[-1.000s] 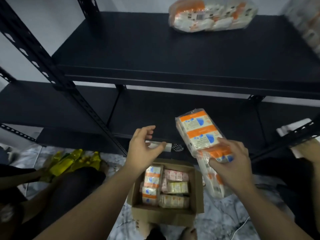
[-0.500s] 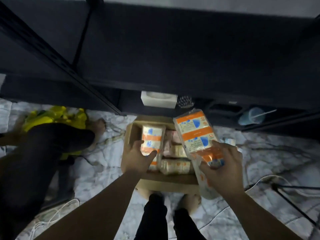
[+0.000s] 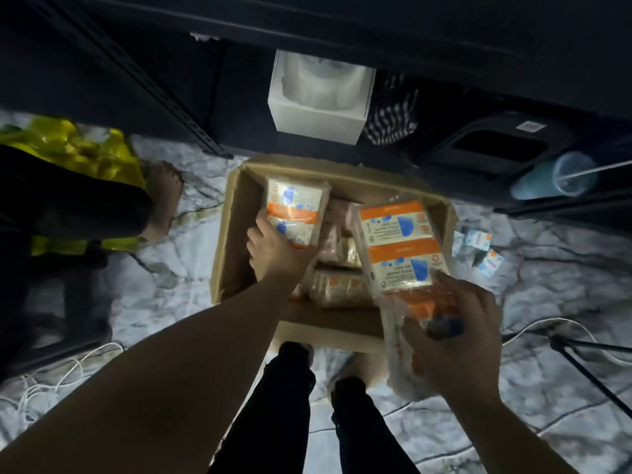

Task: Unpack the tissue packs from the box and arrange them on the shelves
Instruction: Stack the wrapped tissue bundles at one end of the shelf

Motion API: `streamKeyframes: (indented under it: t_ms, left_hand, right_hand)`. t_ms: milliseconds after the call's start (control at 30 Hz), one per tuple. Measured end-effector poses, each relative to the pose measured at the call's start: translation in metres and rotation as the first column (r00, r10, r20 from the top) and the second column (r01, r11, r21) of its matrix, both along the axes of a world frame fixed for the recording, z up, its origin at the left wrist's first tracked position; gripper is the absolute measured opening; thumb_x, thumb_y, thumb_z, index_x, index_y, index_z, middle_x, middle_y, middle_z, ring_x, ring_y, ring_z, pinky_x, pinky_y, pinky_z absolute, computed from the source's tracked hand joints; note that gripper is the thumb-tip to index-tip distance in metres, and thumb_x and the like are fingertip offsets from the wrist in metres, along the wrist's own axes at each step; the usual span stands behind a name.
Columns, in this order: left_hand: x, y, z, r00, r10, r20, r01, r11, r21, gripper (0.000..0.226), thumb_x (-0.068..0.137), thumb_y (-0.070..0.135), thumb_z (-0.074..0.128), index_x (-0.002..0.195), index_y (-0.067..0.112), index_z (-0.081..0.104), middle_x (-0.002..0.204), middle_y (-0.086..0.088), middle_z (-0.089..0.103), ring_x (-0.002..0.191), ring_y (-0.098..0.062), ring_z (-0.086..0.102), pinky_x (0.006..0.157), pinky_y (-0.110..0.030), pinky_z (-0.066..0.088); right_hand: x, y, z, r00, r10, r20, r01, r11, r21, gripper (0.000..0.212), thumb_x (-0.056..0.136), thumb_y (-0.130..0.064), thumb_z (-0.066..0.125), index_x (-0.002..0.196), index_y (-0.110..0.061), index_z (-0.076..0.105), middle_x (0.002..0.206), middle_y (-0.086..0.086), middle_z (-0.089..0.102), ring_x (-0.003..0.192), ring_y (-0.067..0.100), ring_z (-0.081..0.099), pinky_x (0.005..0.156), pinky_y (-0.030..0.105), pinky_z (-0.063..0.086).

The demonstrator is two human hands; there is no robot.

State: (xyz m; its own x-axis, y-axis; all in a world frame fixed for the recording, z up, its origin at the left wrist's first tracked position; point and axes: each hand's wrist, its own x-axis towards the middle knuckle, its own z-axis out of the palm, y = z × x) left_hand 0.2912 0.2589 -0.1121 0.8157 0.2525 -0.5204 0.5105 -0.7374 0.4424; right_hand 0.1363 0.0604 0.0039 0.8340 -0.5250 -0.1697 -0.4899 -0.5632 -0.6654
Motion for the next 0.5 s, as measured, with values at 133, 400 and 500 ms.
streamKeyframes:
  t_ms: [133, 400, 500]
  left_hand:
    - [-0.008, 0.018, 0.062, 0.996, -0.013, 0.089, 0.023, 0.993, -0.115, 0.116, 0.054, 0.038, 0.091, 0.15, 0.026, 0.027, 0.136, -0.004, 0.043, 0.13, -0.029, 0.045, 0.106, -0.051, 0.047]
    - [-0.014, 0.037, 0.277, 0.921, -0.077, 0.382, 0.22, 0.911, -0.348, 0.091, 0.056, 0.008, 0.095, 0.118, 0.053, 0.048, 0.11, 0.02, 0.065, 0.103, -0.007, 0.07, 0.079, -0.03, 0.063]
    - [-0.018, 0.034, 0.365, 0.863, -0.107, 0.494, 0.325, 0.866, -0.38, 0.082, 0.06, -0.005, 0.093, 0.116, 0.04, 0.054, 0.108, 0.025, 0.068, 0.1, -0.002, 0.071, 0.076, -0.018, 0.058]
  right_hand:
    - [0.007, -0.006, 0.042, 1.0, -0.018, 0.016, 0.018, 1.0, -0.002, 0.075, 0.061, -0.054, 0.068, 0.129, -0.022, 0.065, 0.12, -0.019, 0.043, 0.119, 0.027, 0.049, 0.093, 0.034, 0.041]
    - [0.015, -0.018, 0.182, 0.987, 0.095, 0.129, -0.092, 0.995, -0.028, 0.069, 0.063, -0.034, 0.085, 0.129, -0.022, 0.067, 0.12, -0.021, 0.041, 0.118, 0.02, 0.047, 0.093, 0.033, 0.047]
    - [0.015, -0.022, 0.252, 0.967, 0.139, 0.212, -0.131, 0.99, -0.051, 0.07, 0.065, -0.054, 0.07, 0.129, -0.025, 0.067, 0.121, -0.019, 0.043, 0.118, 0.018, 0.046, 0.092, 0.024, 0.04]
